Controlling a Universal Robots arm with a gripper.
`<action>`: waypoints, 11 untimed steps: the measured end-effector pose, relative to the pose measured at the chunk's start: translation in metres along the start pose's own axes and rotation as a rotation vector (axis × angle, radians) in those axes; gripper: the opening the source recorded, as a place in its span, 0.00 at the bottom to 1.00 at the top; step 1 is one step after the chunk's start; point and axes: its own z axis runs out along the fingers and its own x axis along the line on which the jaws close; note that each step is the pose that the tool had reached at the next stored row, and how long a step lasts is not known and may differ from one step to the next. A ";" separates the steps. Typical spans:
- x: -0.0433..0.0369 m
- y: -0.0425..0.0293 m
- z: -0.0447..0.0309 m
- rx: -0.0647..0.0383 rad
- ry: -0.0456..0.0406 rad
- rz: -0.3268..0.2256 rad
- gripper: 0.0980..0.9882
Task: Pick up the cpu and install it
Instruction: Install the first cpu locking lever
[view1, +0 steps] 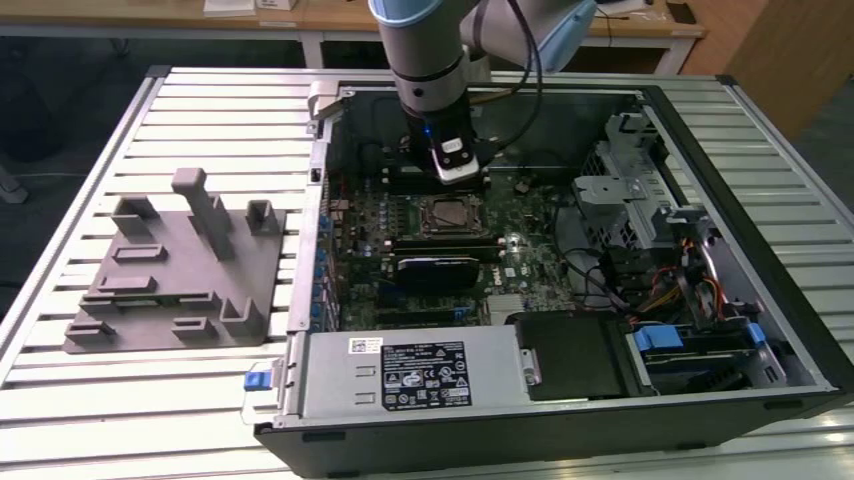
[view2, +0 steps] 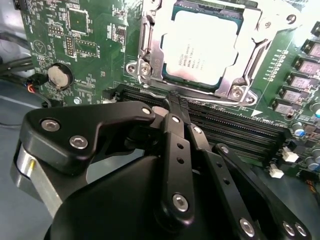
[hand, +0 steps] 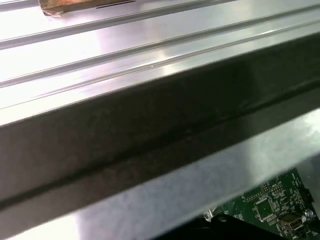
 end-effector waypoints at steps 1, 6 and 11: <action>0.0001 0.0003 0.0002 0.001 -0.0014 0.007 0.01; 0.0011 0.0023 0.0010 0.007 -0.0085 0.041 0.01; 0.0016 0.0034 0.0019 0.011 -0.0137 0.064 0.01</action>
